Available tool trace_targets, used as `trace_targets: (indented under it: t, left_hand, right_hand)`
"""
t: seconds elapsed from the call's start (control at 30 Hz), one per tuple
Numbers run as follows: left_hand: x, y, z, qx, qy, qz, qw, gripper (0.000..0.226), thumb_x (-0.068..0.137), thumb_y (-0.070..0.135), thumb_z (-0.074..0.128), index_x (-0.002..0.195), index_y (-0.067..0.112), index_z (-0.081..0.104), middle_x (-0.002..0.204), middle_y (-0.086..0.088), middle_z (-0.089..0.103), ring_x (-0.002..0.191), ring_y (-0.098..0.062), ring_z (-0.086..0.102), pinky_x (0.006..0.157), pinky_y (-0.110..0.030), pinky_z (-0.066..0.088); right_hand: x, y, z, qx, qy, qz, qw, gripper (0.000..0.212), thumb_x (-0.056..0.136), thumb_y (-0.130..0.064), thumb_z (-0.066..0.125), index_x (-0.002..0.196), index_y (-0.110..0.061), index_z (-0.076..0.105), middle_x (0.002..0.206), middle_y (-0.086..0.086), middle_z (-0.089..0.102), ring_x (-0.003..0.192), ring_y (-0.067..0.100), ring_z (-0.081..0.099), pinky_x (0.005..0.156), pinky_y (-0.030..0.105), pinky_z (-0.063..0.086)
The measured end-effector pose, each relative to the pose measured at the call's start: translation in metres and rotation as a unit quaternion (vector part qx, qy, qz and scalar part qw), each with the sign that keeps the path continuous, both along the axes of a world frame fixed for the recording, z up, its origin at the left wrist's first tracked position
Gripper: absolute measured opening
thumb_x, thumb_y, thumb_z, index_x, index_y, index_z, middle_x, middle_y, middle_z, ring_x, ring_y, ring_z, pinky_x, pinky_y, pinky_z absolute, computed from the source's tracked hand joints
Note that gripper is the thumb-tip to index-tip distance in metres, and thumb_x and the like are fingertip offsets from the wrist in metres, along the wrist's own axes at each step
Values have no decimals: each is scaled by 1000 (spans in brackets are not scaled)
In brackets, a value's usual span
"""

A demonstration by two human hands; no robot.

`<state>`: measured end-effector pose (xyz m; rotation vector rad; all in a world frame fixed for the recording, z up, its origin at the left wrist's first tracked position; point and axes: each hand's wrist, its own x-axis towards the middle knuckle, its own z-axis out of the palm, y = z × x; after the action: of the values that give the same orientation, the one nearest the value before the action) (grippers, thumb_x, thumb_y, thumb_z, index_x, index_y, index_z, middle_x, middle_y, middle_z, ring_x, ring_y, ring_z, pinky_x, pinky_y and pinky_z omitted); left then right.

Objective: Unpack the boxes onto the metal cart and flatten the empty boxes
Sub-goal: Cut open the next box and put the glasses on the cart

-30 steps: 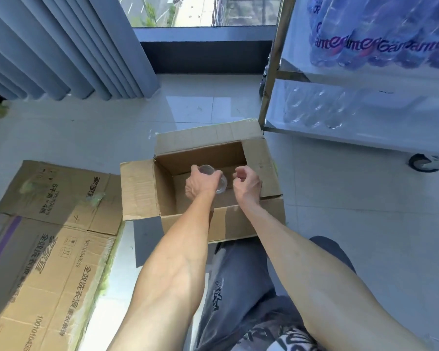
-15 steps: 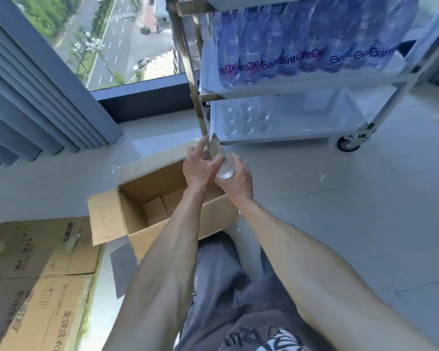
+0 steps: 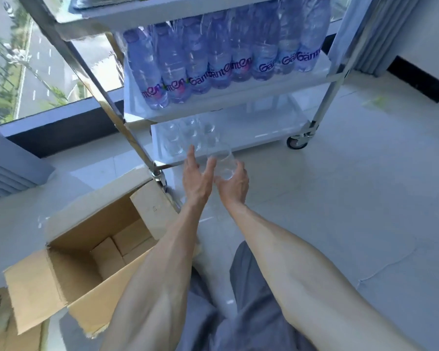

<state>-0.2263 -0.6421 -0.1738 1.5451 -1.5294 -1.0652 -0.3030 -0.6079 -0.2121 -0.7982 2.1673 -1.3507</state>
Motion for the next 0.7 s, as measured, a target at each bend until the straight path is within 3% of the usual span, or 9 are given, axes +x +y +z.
trace_targets:
  t: [0.1,0.27,0.4,0.47,0.6,0.7]
  left_hand:
    - [-9,-28,-21,29,38,65,997,83,83,65,50,155,32,26,151,0,41,131,-17,46,112,-42,37]
    - [1,-84,-52,68,14,162,984,85,85,49,60,156,23,22,159,6,29,145,-14,31,118,-37,28]
    - [2,-121,-71,87,-14,192,977,87,87,43,66,157,16,20,161,2,26,147,-15,25,106,-22,19]
    - [0,-134,-78,100,-38,198,974,89,86,38,67,156,13,19,160,-2,27,146,-18,26,105,-24,24]
    - [-5,-157,-88,119,-66,203,970,86,84,35,65,155,16,19,155,-5,31,139,-25,36,107,-38,38]
    - [-6,-164,-92,119,-70,205,969,84,85,33,64,154,19,20,154,-4,31,137,-25,39,106,-41,40]
  right_hand:
    - [-24,-36,-18,13,-33,-33,999,65,66,-24,83,121,-14,52,111,6,66,101,25,62,85,32,47]
    - [-53,-102,-44,31,-32,-70,997,62,64,-19,82,117,-9,53,113,9,64,104,30,62,85,34,46]
    - [-62,-150,-56,2,-13,-78,997,66,65,-18,81,122,-2,51,118,10,59,107,28,58,87,28,39]
    - [-66,-169,-58,0,-11,-71,997,66,67,-14,81,124,-1,49,119,9,57,108,27,56,84,23,35]
    - [-73,-201,-66,8,-14,-56,998,72,70,-16,79,130,0,44,124,11,57,114,30,55,92,29,39]
    - [-79,-213,-74,35,-18,-46,998,75,74,-16,78,136,0,40,129,14,56,118,31,54,96,33,40]
